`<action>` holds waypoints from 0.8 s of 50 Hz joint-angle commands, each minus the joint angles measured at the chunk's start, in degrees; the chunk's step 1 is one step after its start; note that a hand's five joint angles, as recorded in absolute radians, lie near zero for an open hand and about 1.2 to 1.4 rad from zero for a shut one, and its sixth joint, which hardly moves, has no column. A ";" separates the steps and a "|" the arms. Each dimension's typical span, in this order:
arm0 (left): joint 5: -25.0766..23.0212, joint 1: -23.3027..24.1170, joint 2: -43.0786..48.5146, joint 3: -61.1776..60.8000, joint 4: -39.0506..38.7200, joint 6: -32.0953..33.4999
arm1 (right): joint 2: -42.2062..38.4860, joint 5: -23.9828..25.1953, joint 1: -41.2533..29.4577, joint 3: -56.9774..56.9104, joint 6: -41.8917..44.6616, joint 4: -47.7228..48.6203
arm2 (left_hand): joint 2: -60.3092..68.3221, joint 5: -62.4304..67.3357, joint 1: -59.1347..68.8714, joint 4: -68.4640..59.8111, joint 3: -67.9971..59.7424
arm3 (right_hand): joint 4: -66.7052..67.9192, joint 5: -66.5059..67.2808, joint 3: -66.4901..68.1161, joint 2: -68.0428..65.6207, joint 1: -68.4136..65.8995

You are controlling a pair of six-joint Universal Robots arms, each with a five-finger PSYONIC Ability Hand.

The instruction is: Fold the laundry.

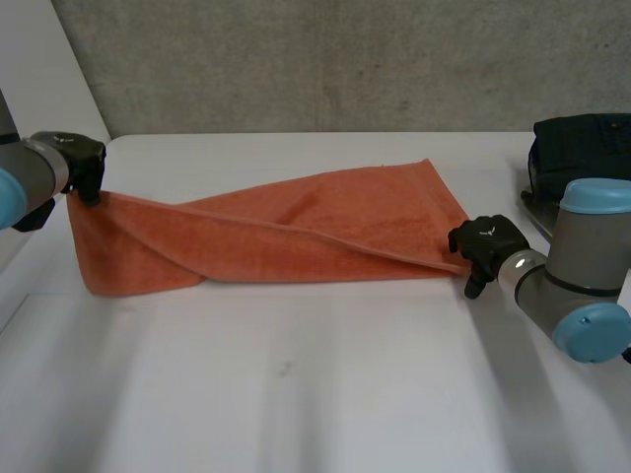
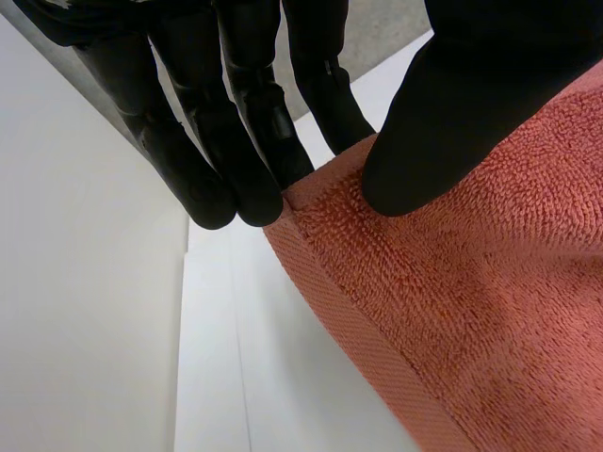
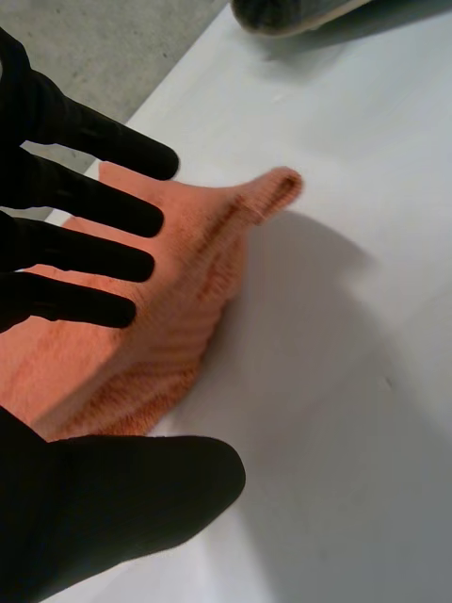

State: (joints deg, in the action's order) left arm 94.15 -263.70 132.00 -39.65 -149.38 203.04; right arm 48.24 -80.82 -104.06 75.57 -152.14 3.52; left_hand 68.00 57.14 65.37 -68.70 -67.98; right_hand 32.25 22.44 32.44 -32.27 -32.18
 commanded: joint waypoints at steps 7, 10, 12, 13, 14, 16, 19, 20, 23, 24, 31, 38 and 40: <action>-1.34 -1.29 -2.27 -4.55 -0.12 -0.19 | -2.54 -1.62 0.26 -5.61 0.53 0.43 | 12.00 12.86 14.63 -11.30 -12.02 | 47.75 47.56 47.56 -47.73 -47.82; -2.13 -1.29 -3.84 -7.97 0.23 0.34 | 1.04 -0.75 0.96 -3.86 1.58 -3.41 | 12.00 12.86 14.63 -11.30 -12.02 | 47.75 47.56 47.56 -47.73 -47.82; -2.66 -1.38 -4.99 -10.35 0.67 0.95 | 4.04 0.75 1.93 -2.54 3.25 -6.84 | 12.00 12.86 14.63 -11.30 -12.02 | 47.75 47.56 47.56 -47.73 -47.82; -2.92 -1.55 -5.60 -11.75 1.11 1.48 | 5.79 1.71 2.54 -1.75 4.56 -8.95 | 12.00 12.86 14.63 -11.30 -12.02 | 47.75 47.56 47.56 -47.73 -47.82; -3.71 -1.90 -7.26 -14.98 2.50 3.14 | 8.51 4.16 3.68 -0.26 8.66 -14.37 | 12.00 12.86 14.63 -11.30 -12.02 | 47.75 47.56 47.56 -47.73 -47.82; -4.85 -2.34 -9.12 -18.86 4.44 5.60 | 10.90 5.67 5.00 1.07 14.21 -21.24 | 12.00 12.86 14.63 -11.30 -12.02 | 47.75 47.56 47.56 -47.73 -47.82; -8.27 -3.57 -12.98 -27.91 8.05 12.63 | 15.38 5.42 7.99 3.79 27.66 -37.76 | 12.00 12.86 14.63 -11.30 -12.02 | 47.75 47.56 47.56 -47.73 -47.82; -9.15 -4.01 -13.95 -30.29 8.75 14.65 | 16.26 4.98 8.69 4.41 31.17 -41.89 | 12.00 12.86 14.63 -11.30 -12.02 | 47.75 47.56 47.56 -47.73 -47.82; -11.53 -5.07 -16.94 -39.69 10.25 22.47 | 19.43 3.22 10.72 6.52 41.56 -52.99 | 12.00 12.86 14.63 -11.30 -12.02 | 47.75 47.56 47.56 -47.73 -47.82; -11.71 -5.24 -17.56 -41.54 10.17 24.32 | 20.04 2.87 11.16 6.87 42.45 -53.09 | 12.00 12.86 14.63 -11.30 -12.02 | 47.75 47.56 47.56 -47.73 -47.82; -10.92 -4.55 -19.06 -48.24 4.46 30.76 | 19.35 2.16 10.63 7.23 40.35 -47.30 | 12.00 12.86 14.63 -11.30 -12.02 | 47.75 47.56 47.56 -47.73 -47.82; -7.32 -1.38 -16.78 -38.76 -1.78 24.35 | 13.64 1.90 8.96 2.93 35.26 -40.36 | 12.00 12.86 14.63 -11.30 -12.02 | 47.75 47.56 47.56 -47.73 -47.82; -6.88 -0.68 -15.46 -35.60 -2.58 22.76 | 12.41 1.81 8.79 1.43 32.27 -37.46 | 12.00 12.86 14.63 -11.30 -12.02 | 47.75 47.56 47.56 -47.73 -47.82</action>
State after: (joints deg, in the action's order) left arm 85.20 -266.73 113.65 -84.23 -148.64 231.16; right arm 64.81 -78.87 -94.37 81.12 -113.34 -41.13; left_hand 68.39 57.15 65.37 -68.71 -68.08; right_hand 68.37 57.15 67.69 -67.31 -64.80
